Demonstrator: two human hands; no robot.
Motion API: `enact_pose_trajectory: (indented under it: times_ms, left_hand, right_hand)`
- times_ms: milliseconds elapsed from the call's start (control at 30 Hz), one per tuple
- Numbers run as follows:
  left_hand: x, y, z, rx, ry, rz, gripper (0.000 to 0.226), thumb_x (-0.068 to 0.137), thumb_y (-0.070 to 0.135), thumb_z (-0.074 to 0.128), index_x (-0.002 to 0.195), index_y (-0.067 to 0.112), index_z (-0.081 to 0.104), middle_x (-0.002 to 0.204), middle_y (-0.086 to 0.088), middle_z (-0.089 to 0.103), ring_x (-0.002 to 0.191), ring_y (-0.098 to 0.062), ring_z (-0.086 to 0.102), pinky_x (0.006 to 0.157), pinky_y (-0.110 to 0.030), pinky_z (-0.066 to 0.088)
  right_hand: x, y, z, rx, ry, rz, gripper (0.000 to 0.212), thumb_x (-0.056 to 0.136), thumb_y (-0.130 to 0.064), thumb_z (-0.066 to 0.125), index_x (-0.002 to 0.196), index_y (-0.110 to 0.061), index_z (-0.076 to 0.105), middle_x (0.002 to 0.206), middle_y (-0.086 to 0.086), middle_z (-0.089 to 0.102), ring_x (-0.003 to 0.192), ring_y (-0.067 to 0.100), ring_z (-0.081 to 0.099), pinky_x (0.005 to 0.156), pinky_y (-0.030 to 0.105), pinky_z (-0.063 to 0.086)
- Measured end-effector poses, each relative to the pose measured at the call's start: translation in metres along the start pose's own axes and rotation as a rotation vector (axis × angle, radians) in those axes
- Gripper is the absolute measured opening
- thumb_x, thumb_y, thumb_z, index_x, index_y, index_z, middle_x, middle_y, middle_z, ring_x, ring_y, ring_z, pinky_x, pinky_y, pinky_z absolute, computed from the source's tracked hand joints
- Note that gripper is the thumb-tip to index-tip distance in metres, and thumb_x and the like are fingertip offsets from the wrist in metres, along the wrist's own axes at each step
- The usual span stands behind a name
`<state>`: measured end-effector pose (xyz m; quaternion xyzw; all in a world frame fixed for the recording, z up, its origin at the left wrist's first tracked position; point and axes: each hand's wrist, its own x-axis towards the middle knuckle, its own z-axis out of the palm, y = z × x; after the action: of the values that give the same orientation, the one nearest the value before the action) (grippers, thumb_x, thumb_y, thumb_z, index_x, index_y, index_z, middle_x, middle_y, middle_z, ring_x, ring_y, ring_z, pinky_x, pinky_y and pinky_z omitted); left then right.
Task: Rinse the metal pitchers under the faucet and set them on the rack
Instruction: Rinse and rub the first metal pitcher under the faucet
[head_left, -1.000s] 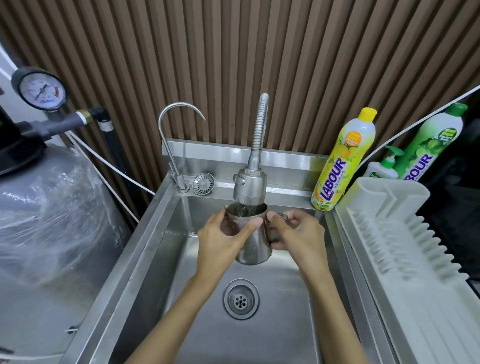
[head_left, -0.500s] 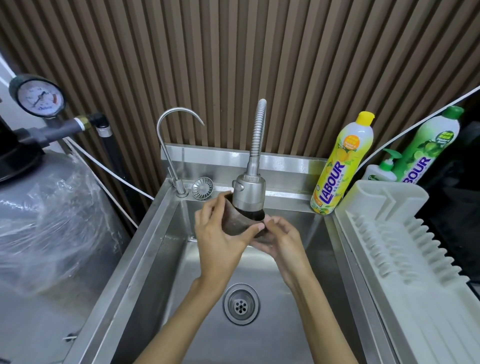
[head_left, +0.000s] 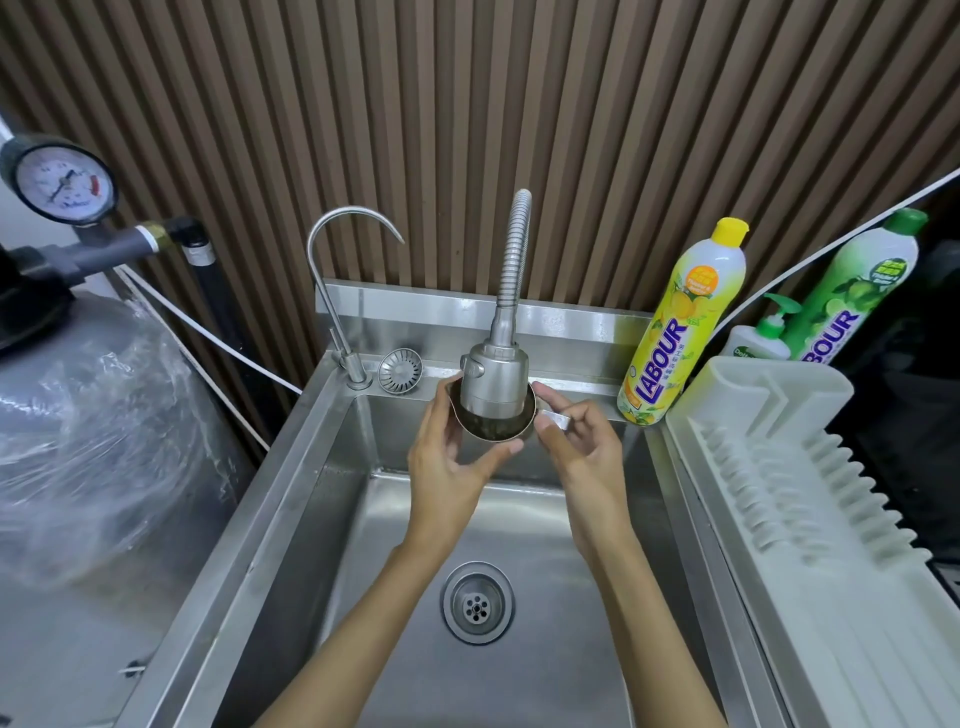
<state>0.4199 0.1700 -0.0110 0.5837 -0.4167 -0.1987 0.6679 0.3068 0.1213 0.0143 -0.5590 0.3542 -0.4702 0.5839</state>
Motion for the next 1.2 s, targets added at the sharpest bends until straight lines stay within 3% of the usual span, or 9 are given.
enact_pose_trajectory:
  times_ms: [133, 233, 367, 533, 733, 867, 933, 1067, 1200]
  left_hand:
    - [0.003, 0.016, -0.009, 0.236, 0.043, 0.112, 0.077, 0.052, 0.040, 0.080, 0.118, 0.043, 0.040, 0.110, 0.032, 0.045, 0.109, 0.023, 0.040, 0.088, 0.006, 0.026]
    - [0.001, 0.018, -0.014, 0.435, 0.100, 0.018, 0.093, 0.045, 0.065, 0.069, 0.126, 0.022, 0.053, 0.103, 0.012, 0.045, 0.102, -0.004, 0.046, 0.085, -0.006, 0.031]
    - [-0.005, 0.016, -0.018, 0.542, 0.052, -0.088, 0.071, 0.049, 0.080, 0.062, 0.095, 0.027, 0.063, 0.079, 0.005, 0.052, 0.076, -0.008, 0.055, 0.065, -0.012, 0.035]
    - [0.001, 0.004, -0.015, 0.165, -0.189, -0.315, 0.053, 0.051, 0.060, 0.077, 0.093, 0.027, 0.071, 0.087, 0.008, 0.074, 0.088, -0.005, 0.068, 0.087, -0.028, 0.052]
    - [0.007, 0.001, 0.000, -0.151, -0.114, -0.235, 0.068, 0.058, -0.004, 0.082, 0.118, 0.015, 0.057, 0.109, 0.001, 0.067, 0.100, 0.001, 0.063, 0.082, -0.010, 0.046]
    - [0.008, 0.008, -0.006, -0.004, 0.005, -0.057, 0.077, 0.050, 0.016, 0.084, 0.107, 0.054, 0.048, 0.113, 0.028, 0.054, 0.109, 0.015, 0.050, 0.092, -0.006, 0.036]
    - [0.005, 0.018, -0.011, 0.142, 0.021, -0.006, 0.081, 0.051, 0.020, 0.088, 0.112, 0.050, 0.044, 0.112, 0.030, 0.047, 0.107, 0.024, 0.043, 0.089, 0.003, 0.029]
    - [0.002, 0.023, -0.019, 0.328, 0.041, -0.081, 0.102, 0.042, 0.067, 0.066, 0.130, 0.016, 0.052, 0.115, 0.001, 0.055, 0.110, -0.008, 0.051, 0.094, -0.015, 0.038]
    - [-0.006, 0.019, -0.019, 0.333, -0.033, -0.177, 0.061, 0.044, 0.072, 0.064, 0.093, 0.036, 0.063, 0.091, 0.003, 0.061, 0.087, -0.006, 0.062, 0.077, -0.010, 0.045]
  right_hand:
    - [0.003, 0.019, 0.005, 0.354, -0.061, 0.210, 0.018, 0.090, -0.002, 0.053, 0.073, -0.006, 0.047, 0.105, 0.015, 0.065, 0.107, 0.032, 0.060, 0.091, 0.039, 0.054]
    - [-0.006, 0.021, 0.008, 0.237, -0.029, 0.299, 0.014, 0.089, -0.012, 0.058, 0.081, -0.001, 0.054, 0.080, 0.019, 0.063, 0.085, 0.034, 0.063, 0.072, 0.039, 0.060]
    - [-0.011, 0.000, 0.003, -0.042, 0.067, 0.300, 0.022, 0.084, -0.016, 0.067, 0.073, -0.001, 0.055, 0.071, 0.012, 0.065, 0.064, 0.023, 0.069, 0.050, 0.033, 0.059]
    - [-0.007, -0.020, -0.010, -0.605, 0.163, 0.063, 0.026, 0.076, -0.030, 0.072, 0.062, -0.017, 0.054, 0.069, 0.006, 0.068, 0.067, 0.027, 0.068, 0.066, 0.045, 0.057]
    - [0.004, -0.014, -0.007, -0.309, 0.069, -0.045, 0.028, 0.083, -0.002, 0.063, 0.065, -0.015, 0.046, 0.103, -0.010, 0.069, 0.097, 0.003, 0.065, 0.092, 0.025, 0.050]
    - [0.011, 0.003, 0.001, 0.095, -0.065, 0.090, 0.024, 0.087, 0.000, 0.057, 0.068, -0.010, 0.046, 0.115, 0.003, 0.068, 0.112, 0.020, 0.062, 0.096, 0.037, 0.050]
    - [0.009, 0.009, 0.003, 0.215, -0.091, 0.193, 0.019, 0.089, -0.005, 0.056, 0.072, -0.005, 0.049, 0.110, 0.017, 0.067, 0.110, 0.031, 0.062, 0.091, 0.043, 0.053]
    - [-0.002, 0.005, 0.000, 0.101, -0.069, 0.314, 0.020, 0.088, -0.018, 0.060, 0.080, 0.000, 0.056, 0.084, 0.024, 0.066, 0.080, 0.030, 0.069, 0.068, 0.040, 0.060]
    - [-0.010, -0.014, -0.004, -0.232, 0.072, 0.212, 0.026, 0.082, -0.020, 0.069, 0.063, -0.009, 0.055, 0.073, 0.016, 0.069, 0.068, 0.025, 0.071, 0.056, 0.035, 0.059]
